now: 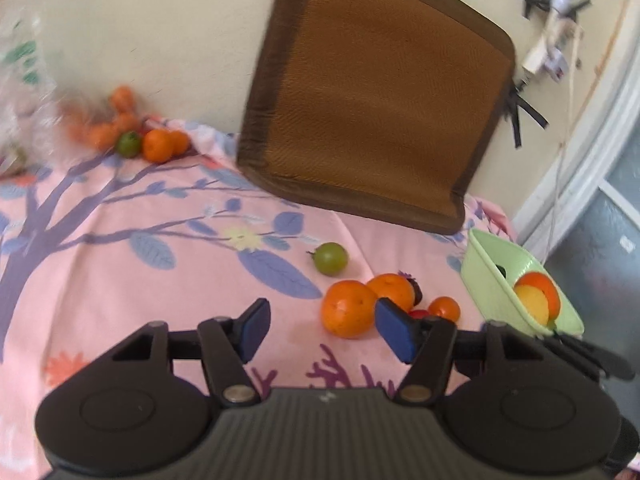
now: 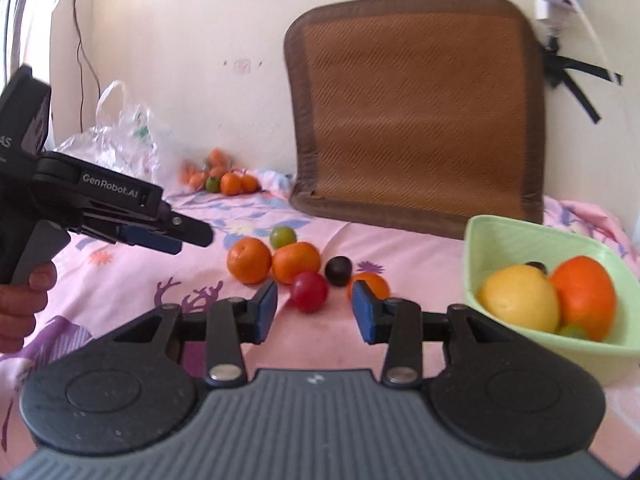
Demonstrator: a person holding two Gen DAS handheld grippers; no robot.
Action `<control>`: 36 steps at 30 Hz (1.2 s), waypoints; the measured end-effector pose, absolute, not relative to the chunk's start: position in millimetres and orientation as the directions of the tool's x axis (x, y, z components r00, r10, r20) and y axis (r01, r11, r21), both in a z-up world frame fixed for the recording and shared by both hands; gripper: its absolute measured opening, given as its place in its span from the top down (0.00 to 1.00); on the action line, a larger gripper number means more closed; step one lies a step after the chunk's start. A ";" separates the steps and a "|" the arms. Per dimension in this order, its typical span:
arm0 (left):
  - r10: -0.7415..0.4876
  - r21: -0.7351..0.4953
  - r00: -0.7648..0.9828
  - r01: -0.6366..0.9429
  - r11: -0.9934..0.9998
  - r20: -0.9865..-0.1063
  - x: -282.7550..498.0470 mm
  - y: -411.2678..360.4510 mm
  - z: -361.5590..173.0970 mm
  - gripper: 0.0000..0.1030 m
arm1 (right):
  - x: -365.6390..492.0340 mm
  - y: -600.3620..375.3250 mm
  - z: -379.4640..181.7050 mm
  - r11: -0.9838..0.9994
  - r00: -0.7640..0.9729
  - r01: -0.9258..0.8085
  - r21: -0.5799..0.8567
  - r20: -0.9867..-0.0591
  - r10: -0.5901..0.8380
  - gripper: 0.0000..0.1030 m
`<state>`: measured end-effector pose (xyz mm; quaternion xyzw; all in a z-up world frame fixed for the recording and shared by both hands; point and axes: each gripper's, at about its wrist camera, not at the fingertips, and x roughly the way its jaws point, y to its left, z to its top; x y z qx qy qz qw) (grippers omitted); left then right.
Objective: Organize fruits
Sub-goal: 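Grasp a tangerine with the left tool while the right tool grasps the red tomato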
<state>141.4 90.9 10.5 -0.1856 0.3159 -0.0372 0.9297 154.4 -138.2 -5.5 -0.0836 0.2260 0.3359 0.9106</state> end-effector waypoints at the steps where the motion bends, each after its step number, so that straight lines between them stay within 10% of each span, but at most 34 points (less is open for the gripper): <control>1: -0.193 -0.363 0.796 -0.036 0.931 -0.574 144.7 87.5 10.3 0.42 | 157.0 -133.5 -7.1 0.760 0.672 -0.650 -0.010 -0.474 0.569 0.57; 13: -0.208 -0.297 0.772 0.026 0.954 -0.601 172.0 60.3 -5.6 0.44 | 186.1 -111.3 -23.7 0.756 0.613 -0.654 0.009 -0.580 0.537 0.61; 16: -0.213 -0.306 0.786 0.032 0.951 -0.580 168.0 62.0 -8.5 0.63 | 184.5 -109.2 -25.4 0.751 0.607 -0.660 0.003 -0.587 0.536 0.69; 36: -0.180 -0.269 0.807 0.028 0.963 -0.562 69.7 42.7 -9.8 0.61 | 103.8 -158.6 -26.6 0.798 0.657 -0.601 0.039 -0.545 0.521 0.70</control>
